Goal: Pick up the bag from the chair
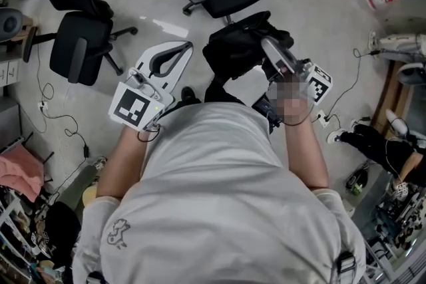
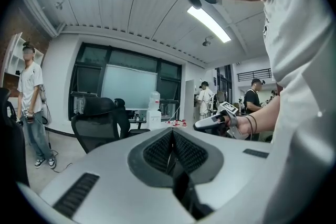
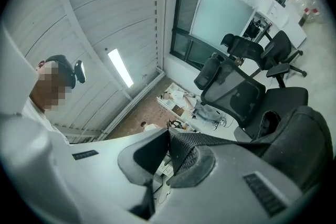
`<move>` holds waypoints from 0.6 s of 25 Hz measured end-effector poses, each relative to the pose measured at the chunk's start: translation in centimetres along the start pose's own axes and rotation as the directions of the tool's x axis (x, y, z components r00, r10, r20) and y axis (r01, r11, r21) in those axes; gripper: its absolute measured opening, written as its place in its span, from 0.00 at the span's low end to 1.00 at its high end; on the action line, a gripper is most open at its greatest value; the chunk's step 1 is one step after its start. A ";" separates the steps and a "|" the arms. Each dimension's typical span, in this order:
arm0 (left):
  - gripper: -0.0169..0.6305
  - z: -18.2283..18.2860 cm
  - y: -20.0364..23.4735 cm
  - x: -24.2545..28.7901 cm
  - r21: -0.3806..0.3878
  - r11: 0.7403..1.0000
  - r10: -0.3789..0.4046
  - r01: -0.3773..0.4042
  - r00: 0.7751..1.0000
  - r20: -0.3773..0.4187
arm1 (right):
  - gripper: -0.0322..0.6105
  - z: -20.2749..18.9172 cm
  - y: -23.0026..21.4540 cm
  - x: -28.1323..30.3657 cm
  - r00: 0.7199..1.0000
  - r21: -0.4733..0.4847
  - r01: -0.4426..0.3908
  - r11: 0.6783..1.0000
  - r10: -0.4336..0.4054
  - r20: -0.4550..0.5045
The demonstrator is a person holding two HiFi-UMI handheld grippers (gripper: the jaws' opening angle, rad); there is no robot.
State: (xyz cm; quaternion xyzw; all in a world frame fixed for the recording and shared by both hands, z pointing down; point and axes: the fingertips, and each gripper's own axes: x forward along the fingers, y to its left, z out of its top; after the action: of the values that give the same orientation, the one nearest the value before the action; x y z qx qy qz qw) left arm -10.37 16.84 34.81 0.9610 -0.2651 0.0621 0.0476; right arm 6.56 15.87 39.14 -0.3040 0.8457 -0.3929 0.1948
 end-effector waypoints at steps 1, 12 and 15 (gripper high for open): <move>0.04 -0.2 -0.1 -0.9 -0.003 1.000 -0.003 0.003 1.000 -0.007 | 0.10 -0.5 0.5 0.0 1.000 -0.004 0.004 1.000 -0.004 0.007; 0.04 -1.1 -3.2 -8.7 0.019 0.999 -0.044 0.044 0.999 0.021 | 0.10 -6.2 7.1 -0.5 0.998 -0.026 -0.003 1.000 0.004 0.063; 0.04 -0.6 -4.4 -10.5 0.016 0.997 -0.080 0.079 0.996 0.049 | 0.10 -7.7 9.3 -0.6 0.998 -0.036 -0.006 0.999 0.009 0.069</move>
State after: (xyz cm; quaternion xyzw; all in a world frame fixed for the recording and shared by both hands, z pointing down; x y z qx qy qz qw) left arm -17.06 25.97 33.64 0.9724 -0.2273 0.0381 0.0364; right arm -0.72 25.23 36.64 -0.3177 0.8464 -0.3663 0.2202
